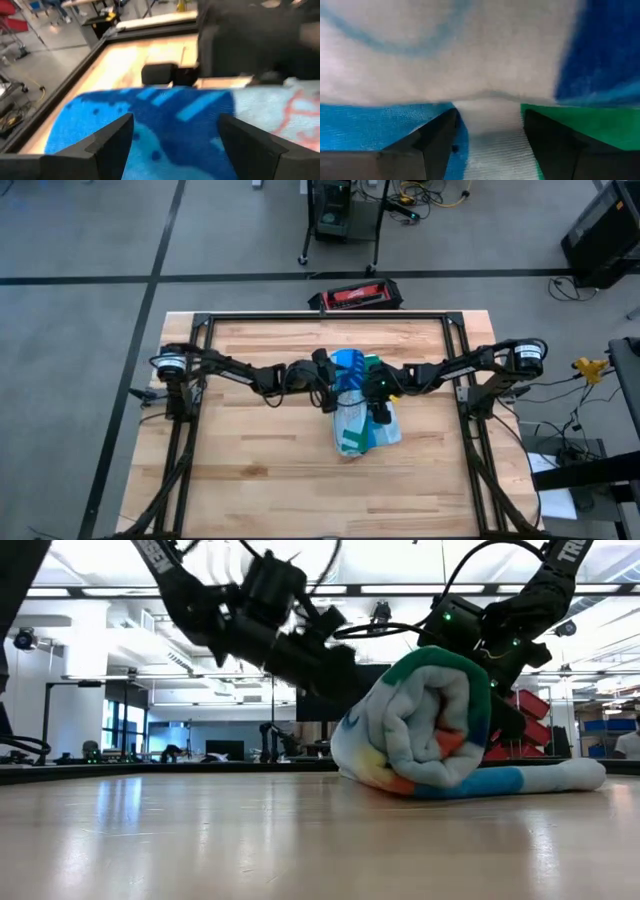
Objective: Roll towel
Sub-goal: Roll the multi-color dinosaur print towel
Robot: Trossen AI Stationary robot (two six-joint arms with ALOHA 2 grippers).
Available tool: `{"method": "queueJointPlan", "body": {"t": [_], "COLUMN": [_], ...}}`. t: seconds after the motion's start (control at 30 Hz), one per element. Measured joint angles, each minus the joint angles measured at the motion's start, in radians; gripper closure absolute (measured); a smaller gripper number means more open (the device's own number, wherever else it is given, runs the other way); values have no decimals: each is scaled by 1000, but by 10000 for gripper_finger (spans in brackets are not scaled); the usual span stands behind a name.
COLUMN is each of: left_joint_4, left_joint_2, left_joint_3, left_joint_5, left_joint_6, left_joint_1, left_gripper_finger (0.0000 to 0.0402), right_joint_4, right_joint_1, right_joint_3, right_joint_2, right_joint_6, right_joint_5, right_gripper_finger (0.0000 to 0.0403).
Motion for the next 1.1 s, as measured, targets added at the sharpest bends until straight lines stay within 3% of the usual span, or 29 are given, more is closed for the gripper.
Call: {"method": "queueJointPlan", "body": {"t": [0.2,0.43,0.67,0.77,0.93,1.1], "left_joint_4": [23,36,20,23,26,24], "left_joint_2": [91,164,163,164,164,164], "left_joint_3": [23,77,93,92,90,88], "left_joint_5": [9,2,2,1,-1,-1], "left_joint_6": [-24,-39,-45,-49,-57,-59], "left_joint_1": [28,36,44,48,52,52], "left_gripper_finger": [128,128,128,128,128,128], "right_joint_4": [-125,-327,-180,-61,185,364], "right_joint_1": [11,43,181,252,347,361], "right_joint_3": [-4,12,20,19,15,10], "right_joint_2": [-89,-320,-479,-466,-329,-182], "right_joint_6": [14,55,101,103,71,29], "right_joint_5": [25,138,128,127,125,125], "right_gripper_finger": [160,164,162,170,192,265]}}
